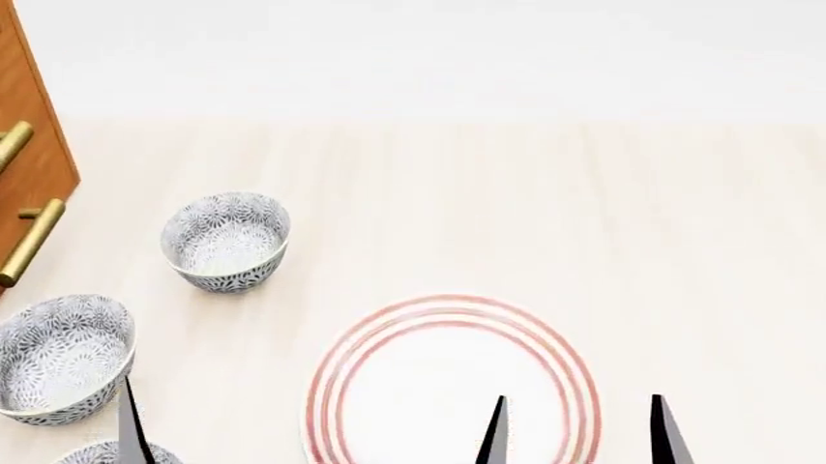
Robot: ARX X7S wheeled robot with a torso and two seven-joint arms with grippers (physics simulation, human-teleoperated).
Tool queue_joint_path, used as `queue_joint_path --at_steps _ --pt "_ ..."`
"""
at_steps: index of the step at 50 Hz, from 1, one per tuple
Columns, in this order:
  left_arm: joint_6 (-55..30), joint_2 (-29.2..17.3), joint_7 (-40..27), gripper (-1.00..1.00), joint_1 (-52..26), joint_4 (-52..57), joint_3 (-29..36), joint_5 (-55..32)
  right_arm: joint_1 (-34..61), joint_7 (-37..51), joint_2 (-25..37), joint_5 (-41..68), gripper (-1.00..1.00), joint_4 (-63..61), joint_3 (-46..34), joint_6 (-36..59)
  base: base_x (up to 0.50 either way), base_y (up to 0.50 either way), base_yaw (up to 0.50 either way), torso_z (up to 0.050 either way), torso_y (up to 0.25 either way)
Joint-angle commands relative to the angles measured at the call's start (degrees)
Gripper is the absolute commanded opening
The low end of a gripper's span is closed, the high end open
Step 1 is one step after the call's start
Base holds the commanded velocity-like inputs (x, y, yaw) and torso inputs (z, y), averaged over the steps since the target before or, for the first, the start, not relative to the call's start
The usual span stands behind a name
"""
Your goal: Pick up the bowl and put it in the front on the plate.
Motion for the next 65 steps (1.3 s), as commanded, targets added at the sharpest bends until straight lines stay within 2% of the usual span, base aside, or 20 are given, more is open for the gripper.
queue_joint_path --at_steps 1,27,34,65 --pt "0.65 0.66 0.24 1.0 0.26 0.57 -0.97 0.61 0.07 -0.44 -0.41 -1.3 1.0 0.15 0.62 -1.26 0.5 0.0 0.0 0.0 0.0" --pt "0.93 -0.44 -1.57 1.0 0.47 1.47 -0.05 1.21 0.32 1.1 0.54 -1.33 1.0 -0.11 -0.33 -2.16 0.5 0.0 0.0 0.0 0.001" --pt "1.62 -0.72 -2.42 1.0 0.79 2.22 0.18 2.4 0.01 0.7 0.76 -2.41 1.0 -0.06 -0.8 -6.24 0.0 0.0 0.0 0.0 0.0" --pt "0.64 -1.76 -3.4 1.0 0.43 1.97 1.39 1.77 0.23 1.87 1.87 -2.45 1.0 0.34 -2.05 -5.85 0.0 0.5 0.0 0.0 0.0"
